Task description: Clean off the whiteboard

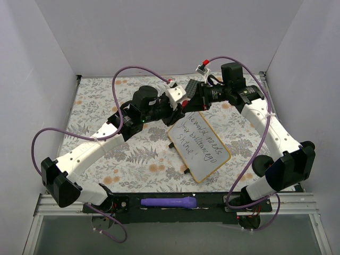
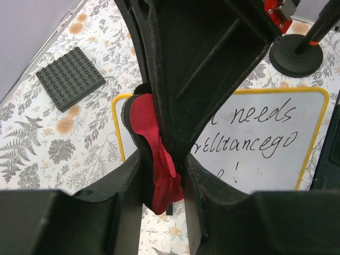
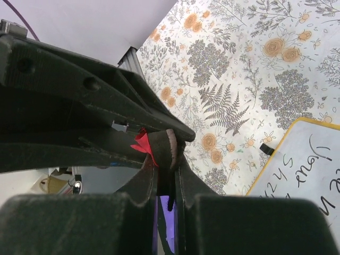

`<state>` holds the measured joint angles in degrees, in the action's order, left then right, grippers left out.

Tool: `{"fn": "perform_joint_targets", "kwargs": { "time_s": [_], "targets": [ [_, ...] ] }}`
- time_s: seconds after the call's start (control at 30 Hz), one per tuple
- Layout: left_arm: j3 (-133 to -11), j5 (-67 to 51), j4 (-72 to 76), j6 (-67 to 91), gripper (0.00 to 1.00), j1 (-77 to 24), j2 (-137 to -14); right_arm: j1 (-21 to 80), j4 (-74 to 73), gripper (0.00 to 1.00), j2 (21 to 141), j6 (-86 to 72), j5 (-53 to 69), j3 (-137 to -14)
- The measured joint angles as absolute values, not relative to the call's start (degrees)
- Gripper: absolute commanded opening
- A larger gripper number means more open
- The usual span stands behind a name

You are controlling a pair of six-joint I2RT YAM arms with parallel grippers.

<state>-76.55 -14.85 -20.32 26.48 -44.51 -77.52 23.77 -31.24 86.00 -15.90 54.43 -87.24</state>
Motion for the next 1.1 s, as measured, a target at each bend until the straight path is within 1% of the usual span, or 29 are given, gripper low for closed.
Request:
{"fn": "perform_joint_targets", "kwargs": {
  "time_s": [0.1, 0.13, 0.17, 0.2, 0.27, 0.3, 0.33, 0.4, 0.47, 0.6, 0.73, 0.93, 0.97, 1.03, 1.1],
  "targets": [
    [-76.6, -14.4, -20.3, 26.3, 0.01, -44.6, -77.5, 23.7, -30.9, 0.01, 86.0, -15.9, 54.1, -87.2],
    [-76.6, -14.2, -20.3, 26.3, 0.00, -44.6, -77.5, 23.7, -30.9, 0.01, 86.0, -15.9, 54.1, -87.2],
    [-76.6, -14.0, -20.3, 26.3, 0.00, -44.6, -77.5, 23.6, -31.0, 0.07, 86.0, -15.9, 54.2, -87.2],
    [-76.6, -14.0, -20.2, 26.4, 0.00, -44.6, -77.5, 23.5, -30.9, 0.28, 86.1, -15.9, 54.2, -87.2],
    [-76.6, -13.9, -20.1, 26.6, 0.00, -44.6, -77.5, 23.2, -30.7, 0.45, 86.2, -16.2, 54.5, -87.2],
    [-76.5, -13.9, -20.1, 26.6, 0.00, -44.6, -77.5, 22.9, -30.7, 0.65, 86.2, -16.3, 54.8, -87.2],
    [-76.5, -13.7, -20.1, 26.8, 0.00, -44.6, -77.5, 22.6, -30.7, 0.69, 86.3, -16.6, 55.2, -87.2],
    [-76.5, -14.1, -20.9, 27.2, 0.00, -44.4, -77.5, 21.5, -30.6, 0.74, 86.3, -16.9, 55.7, -87.2],
    [-76.5, -15.3, -22.4, 28.1, 0.00, -43.8, -77.5, 19.6, -30.7, 0.76, 86.3, -16.4, 55.7, -87.3],
    [-77.3, -20.1, -27.2, 30.0, 0.00, -42.1, -78.3, 16.3, -33.7, 0.77, 86.6, -12.6, 54.4, -88.5],
    [-80.6, -26.9, -32.7, 32.8, 0.00, -38.9, -82.9, 15.2, -39.7, 0.76, 86.6, -4.0, 49.4, -89.2],
    [-89.0, -35.1, -42.1, 35.6, 0.00, -33.3, -94.6, 15.3, -48.7, 0.66, 86.6, 7.9, 38.2, -87.6],
    [-90.9, -36.2, -43.6, 35.8, 0.00, -32.6, -97.2, 15.2, -49.3, 0.63, 86.6, 8.8, 37.1, -87.0],
    [-93.0, -37.6, -45.7, 35.9, 0.00, -31.9, -100.6, 15.2, -50.3, 0.63, 86.6, 10.2, 35.6, -85.5],
    [-94.1, -38.6, -47.4, 36.1, 0.00, -31.7, -103.3, 15.2, -50.6, 0.59, 86.7, 11.0, 34.5, -83.9]
  ]
}}
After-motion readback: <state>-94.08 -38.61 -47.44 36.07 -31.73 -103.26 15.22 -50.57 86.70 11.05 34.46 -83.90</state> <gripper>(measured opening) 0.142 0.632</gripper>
